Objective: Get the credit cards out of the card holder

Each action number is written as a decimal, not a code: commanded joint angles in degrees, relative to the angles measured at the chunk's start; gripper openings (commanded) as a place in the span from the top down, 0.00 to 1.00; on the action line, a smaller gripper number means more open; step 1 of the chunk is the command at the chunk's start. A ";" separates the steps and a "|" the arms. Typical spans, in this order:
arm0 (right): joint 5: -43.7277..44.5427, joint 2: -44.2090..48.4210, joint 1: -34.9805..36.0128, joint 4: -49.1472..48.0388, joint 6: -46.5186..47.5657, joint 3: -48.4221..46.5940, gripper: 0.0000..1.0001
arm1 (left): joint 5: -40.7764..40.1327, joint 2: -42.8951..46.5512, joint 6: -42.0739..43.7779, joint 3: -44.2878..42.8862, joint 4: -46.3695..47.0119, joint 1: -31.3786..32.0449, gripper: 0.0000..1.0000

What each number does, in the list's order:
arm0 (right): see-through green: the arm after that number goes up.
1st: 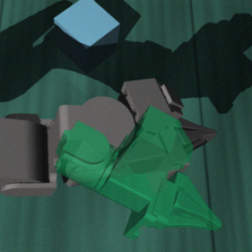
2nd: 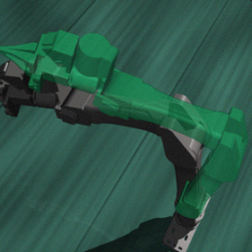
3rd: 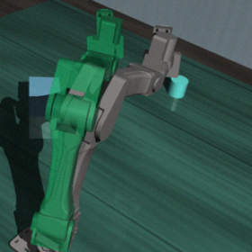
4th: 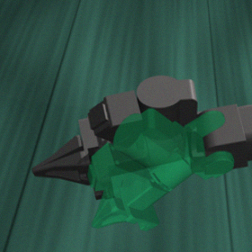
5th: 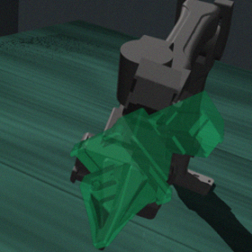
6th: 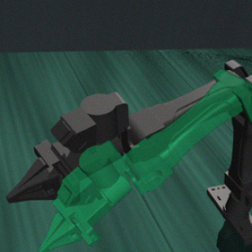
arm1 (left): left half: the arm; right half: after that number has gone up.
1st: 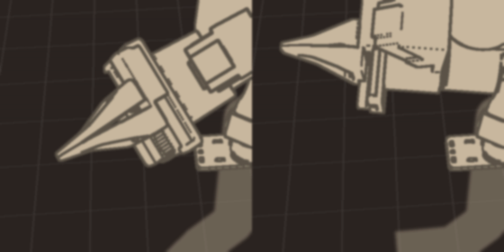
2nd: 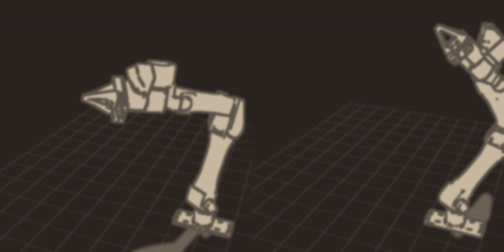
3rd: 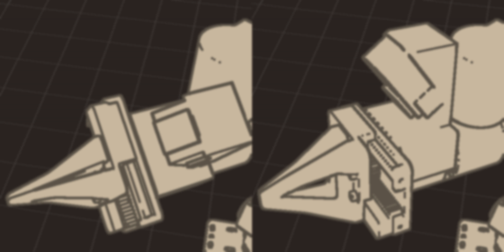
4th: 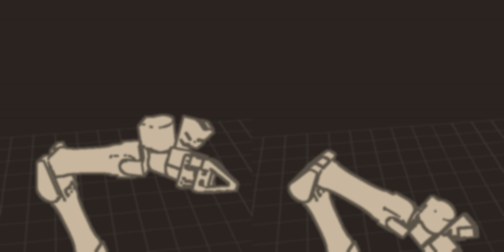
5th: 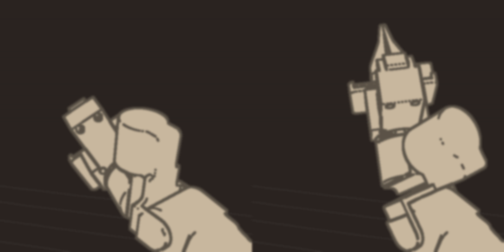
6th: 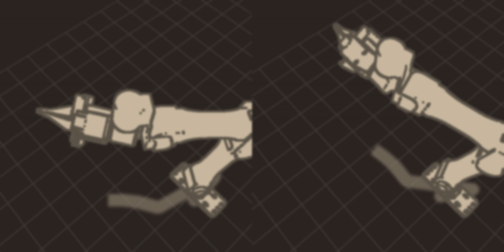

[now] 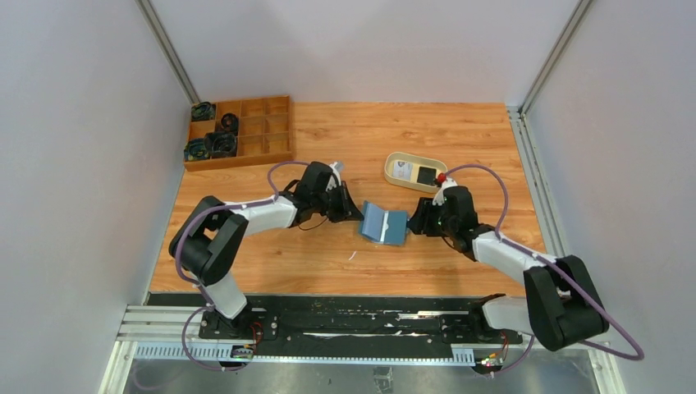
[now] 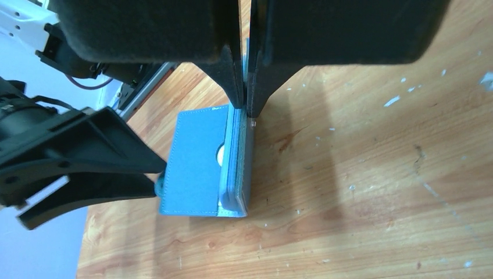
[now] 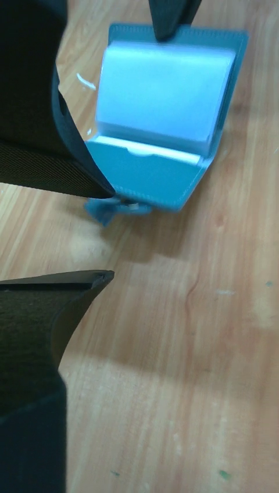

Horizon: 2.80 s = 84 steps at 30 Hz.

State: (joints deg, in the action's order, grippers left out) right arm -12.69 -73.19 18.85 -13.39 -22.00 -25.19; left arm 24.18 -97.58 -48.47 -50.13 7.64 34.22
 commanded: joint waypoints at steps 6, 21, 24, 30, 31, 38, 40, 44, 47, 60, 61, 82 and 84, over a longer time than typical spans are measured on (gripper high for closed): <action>-1.08 7.96 1.89 11.70 0.88 -9.30 0.37 | -5.99 6.37 4.69 0.78 -6.64 0.26 1.00; 8.67 -11.04 20.51 9.53 -6.14 -21.90 0.15 | -10.19 10.60 5.11 4.06 -8.89 -1.35 1.00; 9.55 -15.56 21.34 10.64 -6.42 -24.91 0.15 | -10.34 11.39 4.67 5.09 -8.51 -1.51 1.00; 12.63 -22.30 23.03 16.27 -6.18 -31.49 0.15 | -9.68 11.40 4.25 6.30 -7.90 -1.58 1.00; 14.43 -22.76 23.15 16.64 -6.24 -32.09 0.15 | -9.76 11.56 4.32 6.39 -7.95 -1.61 1.00; 13.92 -23.20 24.28 16.47 -6.03 -33.04 0.15 | -10.03 12.07 4.52 7.42 -7.92 -1.72 1.00; 14.36 -23.42 25.02 16.60 -5.76 -33.40 0.15 | -10.05 12.02 4.52 7.54 -6.81 -1.70 1.00; 14.28 -24.42 25.98 15.89 -5.70 -33.89 0.15 | -10.03 11.51 4.48 7.42 -6.37 -1.76 1.00; 14.05 -25.62 26.47 16.24 -5.59 -34.75 0.15 | -10.25 11.33 4.43 7.50 -6.41 -1.72 1.00; 16.41 -29.20 27.12 21.74 -4.11 -35.81 0.14 | -12.29 10.06 4.87 7.06 -7.38 -1.70 1.00; 16.58 -29.39 27.12 22.00 -4.15 -35.93 0.14 | -12.47 9.90 4.87 7.06 -7.38 -1.73 1.00; -5.32 -24.42 22.61 -3.62 -11.67 -26.70 0.13 | -19.23 5.49 9.06 9.72 -9.95 -1.70 1.00; -7.11 -22.92 20.92 -6.81 -13.18 -23.55 0.13 | -19.47 5.05 9.26 10.08 -9.76 -1.77 1.00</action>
State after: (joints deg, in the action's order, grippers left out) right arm -14.00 -99.44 42.81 -11.49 -30.70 -53.91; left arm 7.81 -90.91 -41.67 -41.54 -0.89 32.42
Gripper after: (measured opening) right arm 0.871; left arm 0.017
